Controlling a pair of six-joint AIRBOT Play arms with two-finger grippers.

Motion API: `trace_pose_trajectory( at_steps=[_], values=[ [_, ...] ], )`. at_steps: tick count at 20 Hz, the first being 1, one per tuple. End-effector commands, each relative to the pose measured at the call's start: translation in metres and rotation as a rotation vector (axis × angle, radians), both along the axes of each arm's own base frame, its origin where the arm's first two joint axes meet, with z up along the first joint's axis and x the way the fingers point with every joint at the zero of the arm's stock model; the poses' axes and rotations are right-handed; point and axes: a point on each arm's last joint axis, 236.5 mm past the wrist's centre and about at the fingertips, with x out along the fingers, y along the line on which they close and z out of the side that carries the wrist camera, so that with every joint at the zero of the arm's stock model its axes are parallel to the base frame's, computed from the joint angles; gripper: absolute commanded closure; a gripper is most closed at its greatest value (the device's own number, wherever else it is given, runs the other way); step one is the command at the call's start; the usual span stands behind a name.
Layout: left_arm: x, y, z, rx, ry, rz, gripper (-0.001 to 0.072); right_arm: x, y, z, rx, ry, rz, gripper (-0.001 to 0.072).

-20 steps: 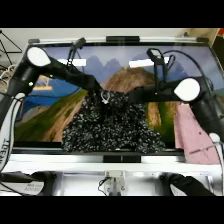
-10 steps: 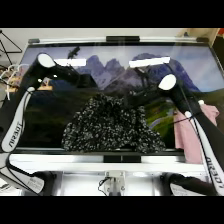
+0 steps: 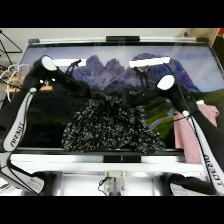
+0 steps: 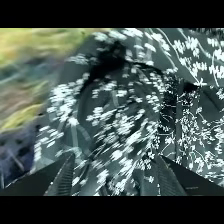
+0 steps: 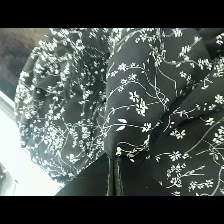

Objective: Fold the shirts.

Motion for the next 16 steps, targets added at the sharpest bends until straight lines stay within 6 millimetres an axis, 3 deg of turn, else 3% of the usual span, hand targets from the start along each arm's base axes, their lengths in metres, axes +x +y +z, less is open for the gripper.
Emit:
trace_pose_trajectory(
  at_steps=[1, 4, 8, 10, 11, 13, 14, 16],
  values=[
    [-0.013, -0.027, -0.025, 0.057, -0.007, -0.073, 0.0078, 0.001, -0.003, -0.003, -0.021, -0.01, 0.006, 0.065],
    [-0.011, -0.041, -0.041, 0.058, -0.012, -0.082, 0.0079, 0.001, -0.003, -0.003, -0.022, -0.017, 0.013, 0.065],
    [-0.003, -0.038, -0.066, 0.082, -0.019, -0.089, 0.0111, 0.002, -0.003, -0.003, -0.022, -0.024, 0.018, 0.065],
    [-0.004, -0.039, -0.068, 0.081, -0.018, -0.104, 0.0644, 0.002, -0.003, -0.003, -0.021, -0.028, 0.017, 0.0649],
    [-0.004, -0.039, -0.065, 0.077, -0.032, -0.123, 0.0655, 0.002, -0.003, -0.003, -0.02, -0.027, 0.017, 0.065],
    [0.002, -0.037, -0.042, 0.072, -0.076, -0.148, 0.0656, -0.001, -0.001, 0.003, 0.007, -0.007, 0.023, 0.065],
    [0.01, -0.032, -0.02, 0.065, -0.12, -0.145, 0.0656, -0.004, -0.001, 0.012, 0.034, 0.011, 0.036, 0.0649],
    [0.028, -0.018, 0.044, 0.05, -0.252, -0.123, 0.0656, -0.005, -0.008, 0.044, 0.103, 0.024, 0.058, 0.0649]
  ],
)
